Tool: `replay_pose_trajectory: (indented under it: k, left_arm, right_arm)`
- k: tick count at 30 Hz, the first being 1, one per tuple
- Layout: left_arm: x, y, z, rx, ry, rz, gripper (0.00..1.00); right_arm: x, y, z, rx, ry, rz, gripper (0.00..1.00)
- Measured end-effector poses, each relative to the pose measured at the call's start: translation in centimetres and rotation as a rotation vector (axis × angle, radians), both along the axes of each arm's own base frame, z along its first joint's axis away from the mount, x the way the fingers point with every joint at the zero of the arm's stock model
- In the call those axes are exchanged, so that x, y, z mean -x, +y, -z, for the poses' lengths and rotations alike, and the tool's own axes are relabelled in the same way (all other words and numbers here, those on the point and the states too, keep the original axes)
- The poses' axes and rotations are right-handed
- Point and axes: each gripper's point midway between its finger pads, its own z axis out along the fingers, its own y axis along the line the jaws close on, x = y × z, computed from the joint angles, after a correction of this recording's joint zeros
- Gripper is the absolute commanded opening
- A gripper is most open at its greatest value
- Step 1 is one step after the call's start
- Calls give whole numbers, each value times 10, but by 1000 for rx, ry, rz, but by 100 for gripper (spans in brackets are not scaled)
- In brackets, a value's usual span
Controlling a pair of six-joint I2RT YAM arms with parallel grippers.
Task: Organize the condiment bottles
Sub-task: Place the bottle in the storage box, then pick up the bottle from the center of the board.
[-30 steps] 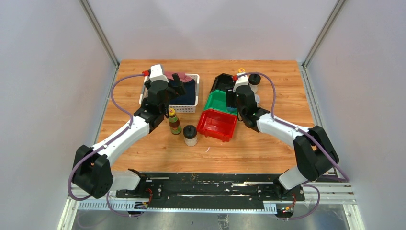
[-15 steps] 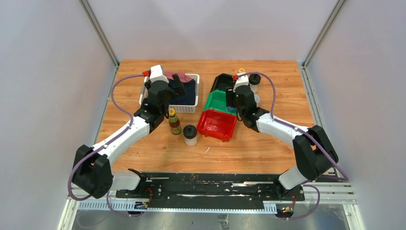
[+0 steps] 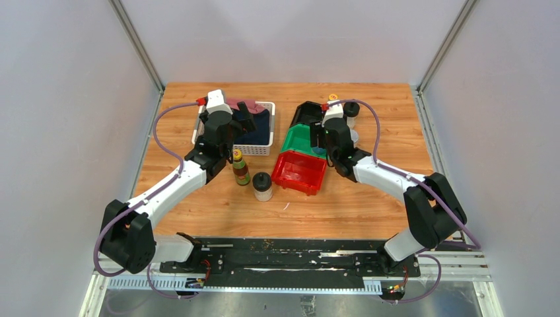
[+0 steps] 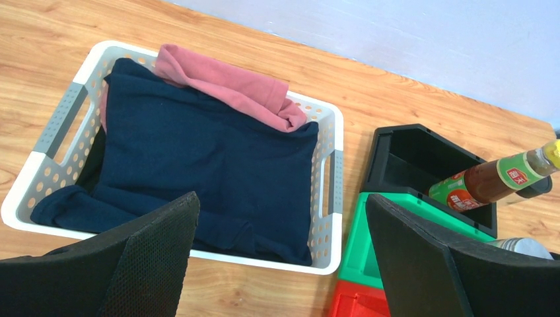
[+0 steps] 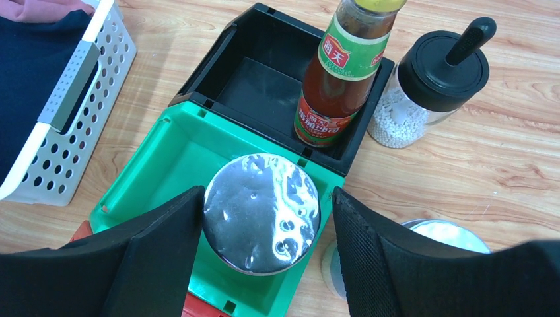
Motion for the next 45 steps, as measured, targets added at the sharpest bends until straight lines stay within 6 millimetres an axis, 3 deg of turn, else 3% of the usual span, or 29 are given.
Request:
replay_pose_trajectory:
  k: [9,16,20,24,33,36,40,45]
  left_arm:
    - [0,0,0,1,0,0,100]
    - [0,0,0,1,0,0,100]
    - [1,-1,0,-6,2,3,100]
    - [1,-3,-4,-25,-2,12,100]
    - [9,-6,-45,-51,-76,24,100]
    - [11,-4,-52,-64,-88,19,100]
    - [13,-1,-48,-97,-72,17,100]
    - [12,-3,-42,-136,-57,30,100]
  right_arm:
    - [-1,-1,-3,2,-7,11,74]
    - [-8,0,-28,11,-60,7,74]
    - [-13,1,-55,22,-111,-2,76]
    - [-20,4,-95,37,-177,-14,78]
    - [-33,6,-214,63,-366,-24,82]
    - [-37,7,-244,75,-421,-21,84]
    - [-46,10,-258,103,-449,-21,84]
    - [-58,9,-246,139,-426,-17,86]
